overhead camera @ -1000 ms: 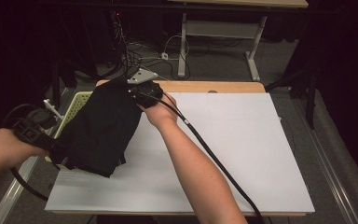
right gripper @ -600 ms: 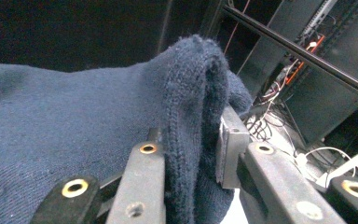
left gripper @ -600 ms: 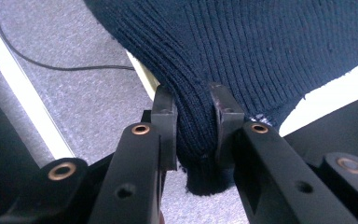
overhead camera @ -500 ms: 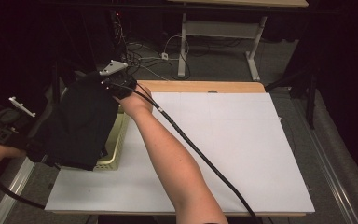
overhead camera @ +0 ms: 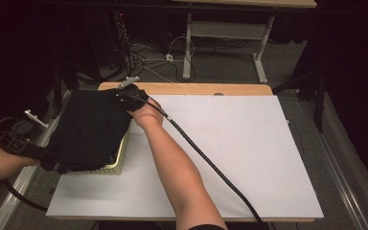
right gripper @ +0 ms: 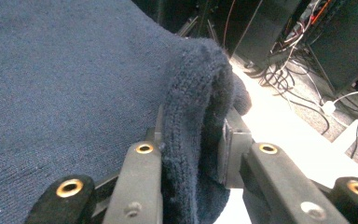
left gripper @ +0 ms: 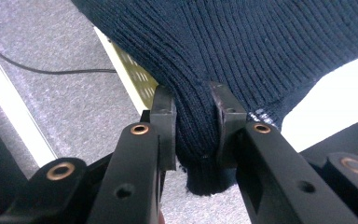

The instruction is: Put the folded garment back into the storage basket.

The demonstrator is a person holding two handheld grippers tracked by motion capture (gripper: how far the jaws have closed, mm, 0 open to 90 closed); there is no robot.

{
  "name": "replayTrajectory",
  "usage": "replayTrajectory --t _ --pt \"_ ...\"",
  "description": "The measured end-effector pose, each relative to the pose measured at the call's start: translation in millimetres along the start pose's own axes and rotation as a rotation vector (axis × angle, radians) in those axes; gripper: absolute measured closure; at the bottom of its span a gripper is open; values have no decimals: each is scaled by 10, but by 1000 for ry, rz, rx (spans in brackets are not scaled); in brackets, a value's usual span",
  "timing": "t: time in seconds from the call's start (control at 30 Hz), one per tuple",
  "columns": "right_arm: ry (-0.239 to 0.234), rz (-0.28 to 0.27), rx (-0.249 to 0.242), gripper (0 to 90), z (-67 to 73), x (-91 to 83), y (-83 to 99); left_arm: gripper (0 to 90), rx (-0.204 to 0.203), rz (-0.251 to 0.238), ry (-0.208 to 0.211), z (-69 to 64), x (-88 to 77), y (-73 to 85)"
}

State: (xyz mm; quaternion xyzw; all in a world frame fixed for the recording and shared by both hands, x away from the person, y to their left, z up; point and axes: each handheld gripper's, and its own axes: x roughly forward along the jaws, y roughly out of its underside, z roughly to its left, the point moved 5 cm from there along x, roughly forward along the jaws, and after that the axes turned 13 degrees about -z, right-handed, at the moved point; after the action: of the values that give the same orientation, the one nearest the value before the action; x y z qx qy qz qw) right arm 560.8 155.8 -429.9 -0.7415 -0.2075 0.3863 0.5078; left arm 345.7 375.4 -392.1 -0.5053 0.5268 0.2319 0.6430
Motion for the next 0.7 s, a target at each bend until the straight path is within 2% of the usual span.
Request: replayTrajectory --t 0.17,0.23,0.3,0.4,0.5,0.6,0.7 --pt "15 -5 -21 734 -15 -13 -21 730 3 4 -8 -12 39 -11" --pt "23 -3 -14 703 -26 -5 -9 729 2 5 -8 -11 45 -8" --pt "15 10 1 629 -27 10 17 718 -6 13 -9 -10 55 0" --pt "-3 37 56 491 -48 11 52 620 -24 27 -8 -14 68 -3" --pt "6 7 70 357 -75 -50 39 501 -45 27 -5 -22 54 -31" --pt "-6 22 62 233 -84 -130 71 383 -48 23 4 -46 42 -53" --pt "-12 11 63 148 -77 -227 105 308 -65 27 13 -78 49 -76"
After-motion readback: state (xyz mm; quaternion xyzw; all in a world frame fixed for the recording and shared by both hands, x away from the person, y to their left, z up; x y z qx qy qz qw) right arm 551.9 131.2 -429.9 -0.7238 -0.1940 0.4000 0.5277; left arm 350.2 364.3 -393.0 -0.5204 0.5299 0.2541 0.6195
